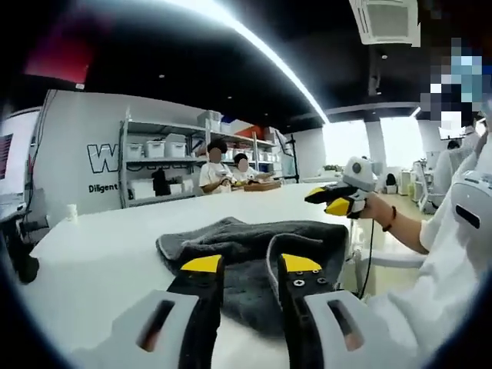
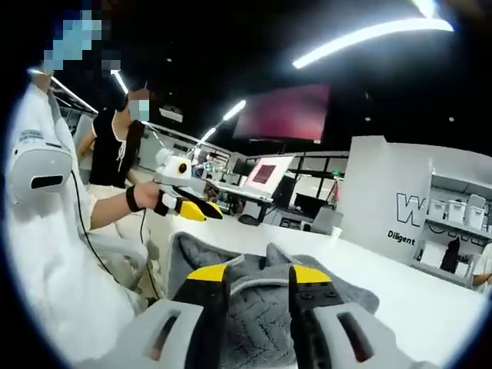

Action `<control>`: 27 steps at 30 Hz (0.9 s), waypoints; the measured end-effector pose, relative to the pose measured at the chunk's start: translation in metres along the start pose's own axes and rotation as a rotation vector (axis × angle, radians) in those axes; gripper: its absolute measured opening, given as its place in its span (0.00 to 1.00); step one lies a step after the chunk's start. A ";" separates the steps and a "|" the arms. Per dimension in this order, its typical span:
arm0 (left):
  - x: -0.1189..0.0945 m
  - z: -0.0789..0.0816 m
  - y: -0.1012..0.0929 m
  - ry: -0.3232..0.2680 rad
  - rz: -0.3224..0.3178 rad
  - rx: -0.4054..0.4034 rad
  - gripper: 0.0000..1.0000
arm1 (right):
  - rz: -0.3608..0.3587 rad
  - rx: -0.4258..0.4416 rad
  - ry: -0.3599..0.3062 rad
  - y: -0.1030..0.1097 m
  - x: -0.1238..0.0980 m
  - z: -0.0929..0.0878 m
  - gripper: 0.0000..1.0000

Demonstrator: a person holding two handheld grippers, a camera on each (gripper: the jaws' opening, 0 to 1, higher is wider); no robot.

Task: Open the folded towel by lifting each exposed corner and separating the folded layers until the towel lies flat within the target outline without major curled edges

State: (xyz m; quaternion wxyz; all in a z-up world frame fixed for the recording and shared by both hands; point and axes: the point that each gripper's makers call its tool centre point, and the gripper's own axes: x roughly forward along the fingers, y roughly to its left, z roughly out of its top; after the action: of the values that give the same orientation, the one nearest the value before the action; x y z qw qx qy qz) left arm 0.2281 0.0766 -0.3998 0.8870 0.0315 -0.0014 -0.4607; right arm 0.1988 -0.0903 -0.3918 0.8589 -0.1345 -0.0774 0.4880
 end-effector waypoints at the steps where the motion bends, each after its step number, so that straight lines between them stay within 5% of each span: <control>1: 0.002 0.000 0.001 0.000 0.000 0.001 0.28 | -0.002 -0.001 0.002 0.000 0.001 0.000 0.27; 12: 0.043 0.002 0.017 -0.005 -0.008 -0.056 0.31 | -0.056 -0.001 0.050 -0.013 0.024 -0.001 0.32; 27: 0.069 0.001 0.056 0.011 0.048 -0.125 0.33 | -0.106 -0.004 0.076 -0.030 0.048 0.001 0.36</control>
State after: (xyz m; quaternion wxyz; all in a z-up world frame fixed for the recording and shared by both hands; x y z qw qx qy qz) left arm 0.3135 0.0521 -0.3969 0.8981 -0.0216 0.0313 -0.4381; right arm 0.2478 -0.0636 -0.3820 0.8856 -0.1503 -0.0524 0.4364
